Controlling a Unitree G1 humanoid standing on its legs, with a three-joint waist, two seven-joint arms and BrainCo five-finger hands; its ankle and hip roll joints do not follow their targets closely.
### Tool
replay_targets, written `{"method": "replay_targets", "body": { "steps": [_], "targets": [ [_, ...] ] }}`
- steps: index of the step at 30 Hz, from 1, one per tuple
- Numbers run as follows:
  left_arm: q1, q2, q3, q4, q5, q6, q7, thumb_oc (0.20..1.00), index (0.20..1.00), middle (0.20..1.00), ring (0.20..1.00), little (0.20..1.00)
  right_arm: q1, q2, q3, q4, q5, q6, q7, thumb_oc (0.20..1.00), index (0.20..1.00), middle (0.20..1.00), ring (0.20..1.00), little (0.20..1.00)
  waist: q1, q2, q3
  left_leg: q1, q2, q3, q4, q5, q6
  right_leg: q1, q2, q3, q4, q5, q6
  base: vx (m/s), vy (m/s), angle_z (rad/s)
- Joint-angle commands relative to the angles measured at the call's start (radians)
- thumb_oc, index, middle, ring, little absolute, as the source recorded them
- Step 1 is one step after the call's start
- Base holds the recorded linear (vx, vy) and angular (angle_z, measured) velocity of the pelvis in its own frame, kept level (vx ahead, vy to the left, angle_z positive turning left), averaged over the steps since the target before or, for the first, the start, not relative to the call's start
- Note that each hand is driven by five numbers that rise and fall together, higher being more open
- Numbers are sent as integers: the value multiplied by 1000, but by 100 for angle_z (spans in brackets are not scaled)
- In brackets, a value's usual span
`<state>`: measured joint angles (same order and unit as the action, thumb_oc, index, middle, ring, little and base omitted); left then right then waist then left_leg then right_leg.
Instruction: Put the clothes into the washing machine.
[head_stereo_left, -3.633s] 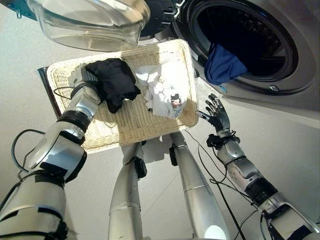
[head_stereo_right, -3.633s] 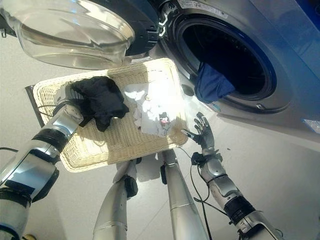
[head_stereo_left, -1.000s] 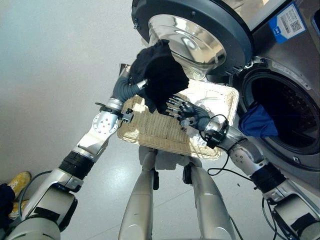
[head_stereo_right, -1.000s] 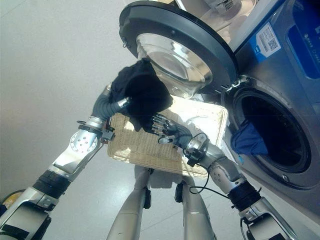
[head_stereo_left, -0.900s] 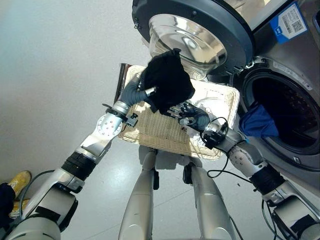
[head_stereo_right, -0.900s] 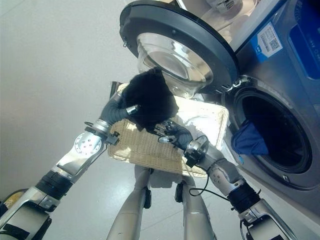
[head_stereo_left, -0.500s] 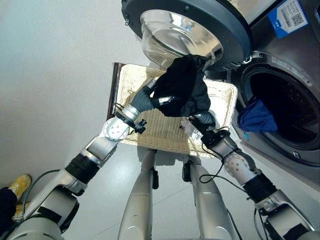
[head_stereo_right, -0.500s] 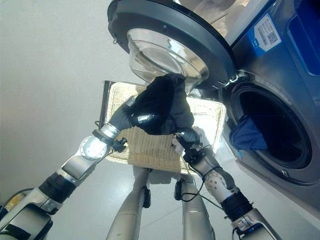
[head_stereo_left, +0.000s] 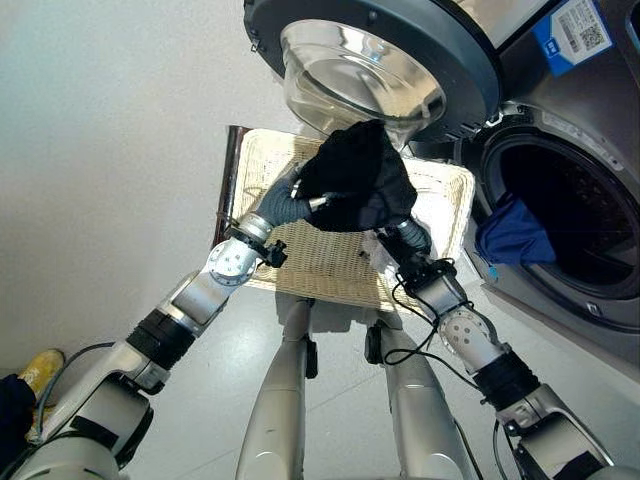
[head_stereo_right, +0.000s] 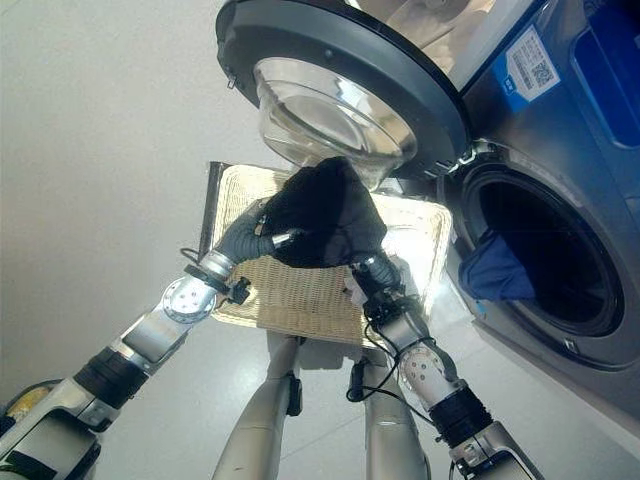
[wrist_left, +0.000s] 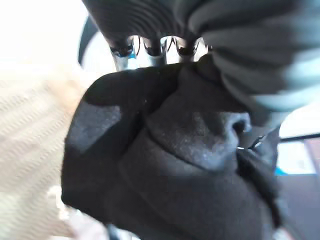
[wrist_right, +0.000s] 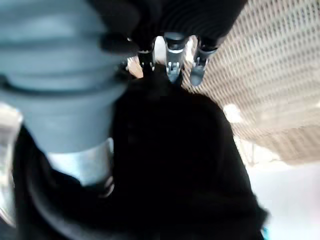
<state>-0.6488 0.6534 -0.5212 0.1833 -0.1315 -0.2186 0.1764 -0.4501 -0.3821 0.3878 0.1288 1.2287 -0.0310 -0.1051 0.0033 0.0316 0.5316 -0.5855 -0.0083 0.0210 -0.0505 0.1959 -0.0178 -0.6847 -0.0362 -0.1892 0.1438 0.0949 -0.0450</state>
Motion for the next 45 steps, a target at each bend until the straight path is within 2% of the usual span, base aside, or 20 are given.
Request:
{"method": "replay_targets", "body": {
  "steps": [1,4,8,12,13,14,16,18,20,22,26,27,29,31,33,36,38,40,43,45],
  "targets": [
    [-11,-6,23,-16,1,17,25,200,200,200,200,200,1,-25,-2,-94,25,-5,107,1000,1000,1000,1000,1000,-6,22,-12,-16,-24,51,-2,10,-12,42,-46,-9,-22,34,141,0,0,0],
    [-14,0,12,21,-3,32,13,200,200,200,200,200,-4,-39,9,-94,8,-10,146,1000,1000,1000,1000,1000,-6,19,-12,-18,-22,52,0,11,-13,42,-46,-13,-22,36,143,0,0,0],
    [-31,7,-14,63,16,66,-66,200,200,200,200,200,-27,-63,30,-97,-17,-16,176,1000,1000,1000,1000,1000,-9,15,-12,-24,-23,54,7,10,-14,36,-42,-10,-21,38,143,0,0,0],
    [-51,16,-52,75,-23,32,-176,200,200,200,200,200,-49,-86,48,-95,-4,-4,196,1000,1000,1000,1000,1000,-15,18,-12,-30,-25,51,16,8,-14,28,-37,3,-17,38,141,0,0,0],
    [-58,17,-66,74,-32,17,-224,200,200,200,200,200,-54,-90,52,-93,-4,0,198,831,831,831,831,831,-18,18,-12,-32,-25,53,19,7,-14,26,-36,6,-17,39,141,0,0,0],
    [-63,17,-76,67,-43,8,-261,200,200,200,200,200,-58,-94,55,-94,-3,6,199,765,765,765,765,765,-21,19,-12,-33,-25,55,20,6,-14,25,-35,9,-18,40,140,14,-8,-4],
    [-80,17,-104,49,-72,-20,-343,200,200,200,200,200,-65,-100,68,-88,3,8,203,824,824,824,824,824,-26,21,-12,-37,-26,58,25,4,-13,21,-33,18,-19,42,138,5,-8,-2],
    [-89,11,-128,27,-94,-62,-428,200,200,200,200,200,-67,-103,76,-80,2,15,208,1000,1000,1000,1000,1000,-32,23,-12,-37,-28,55,27,1,-11,20,-29,31,-21,45,137,0,0,0],
    [-94,12,-142,4,-105,-76,-463,200,200,200,200,200,-71,-106,82,-76,3,14,202,1000,1000,1000,1000,1000,-34,24,-12,-39,-30,53,28,0,-10,17,-27,37,-22,47,136,0,0,0],
    [-99,10,-169,-61,-129,-121,-517,200,200,200,200,200,-75,-109,90,-75,-8,18,178,1000,1000,1000,1000,1000,-36,24,-12,-39,-34,46,22,1,-7,16,-22,49,-31,54,135,0,0,0],
    [-90,3,-174,-132,-161,-168,-522,200,200,200,200,200,-72,-115,96,-76,-53,24,121,1000,1000,1000,1000,1000,-38,23,-12,-41,-37,43,14,2,-4,12,-17,60,-43,63,134,0,0,0],
    [-80,-6,-167,-164,-156,-209,-505,200,200,200,200,200,-69,-111,94,-69,-111,28,76,1000,1000,1000,1000,1000,-38,22,-12,-41,-39,41,11,1,-2,12,-15,65,-49,66,134,0,0,0],
    [-73,-18,-155,-201,-139,-235,-479,200,200,200,200,200,-68,-107,88,-61,-150,36,45,1000,1000,1000,1000,1000,-38,19,-12,-42,-39,41,7,1,-1,8,-14,67,-49,68,134,0,0,0],
    [-72,-23,-148,-213,-131,-247,-468,200,200,200,200,200,-66,-104,85,-58,-172,40,30,1000,1000,1000,1000,1000,-38,17,-12,-43,-40,40,6,1,0,7,-12,68,-49,67,133,0,0,0],
    [-66,-28,-117,-253,-107,-267,-431,200,200,200,200,200,-56,-101,68,-44,-280,63,-9,1000,1000,1000,1000,1000,-36,14,-12,-44,-43,33,6,1,2,5,-9,71,-42,64,133,0,0,0],
    [-49,-33,-88,-280,-83,-253,-396,200,200,200,200,200,-45,-103,57,-40,-345,104,-10,1000,1000,1000,1000,1000,-35,13,-12,-44,-45,27,7,1,3,5,-7,72,-37,62,132,0,0,0],
    [-40,-35,-69,-289,-56,-231,-330,200,200,200,200,200,-40,-110,56,-36,-361,139,25,1000,1000,1000,1000,1000,-32,13,-12,-44,-47,22,6,1,4,5,-5,74,-36,61,131,0,0,0],
    [-36,-28,-57,-278,-51,-237,-311,200,200,200,200,200,-39,-119,55,-30,-375,170,68,1000,1000,1000,1000,1000,-29,14,-12,-42,-46,20,5,2,5,8,-6,72,-35,58,131,0,0,0],
    [-31,-14,-37,-268,-25,-237,-255,200,200,200,200,200,-44,-143,61,-26,-393,230,186,1000,1000,1000,1000,1000,-23,14,-12,-43,-47,13,11,0,5,10,-6,70,-27,50,130,2,-25,2],
    [-33,6,-21,-264,-33,-236,-241,200,200,200,200,200,-54,-179,71,-22,-352,279,305,1000,1000,1000,1000,1000,-15,13,-12,-42,-45,10,16,-1,3,14,-11,56,-19,43,132,3,-64,6]
  ]
}}
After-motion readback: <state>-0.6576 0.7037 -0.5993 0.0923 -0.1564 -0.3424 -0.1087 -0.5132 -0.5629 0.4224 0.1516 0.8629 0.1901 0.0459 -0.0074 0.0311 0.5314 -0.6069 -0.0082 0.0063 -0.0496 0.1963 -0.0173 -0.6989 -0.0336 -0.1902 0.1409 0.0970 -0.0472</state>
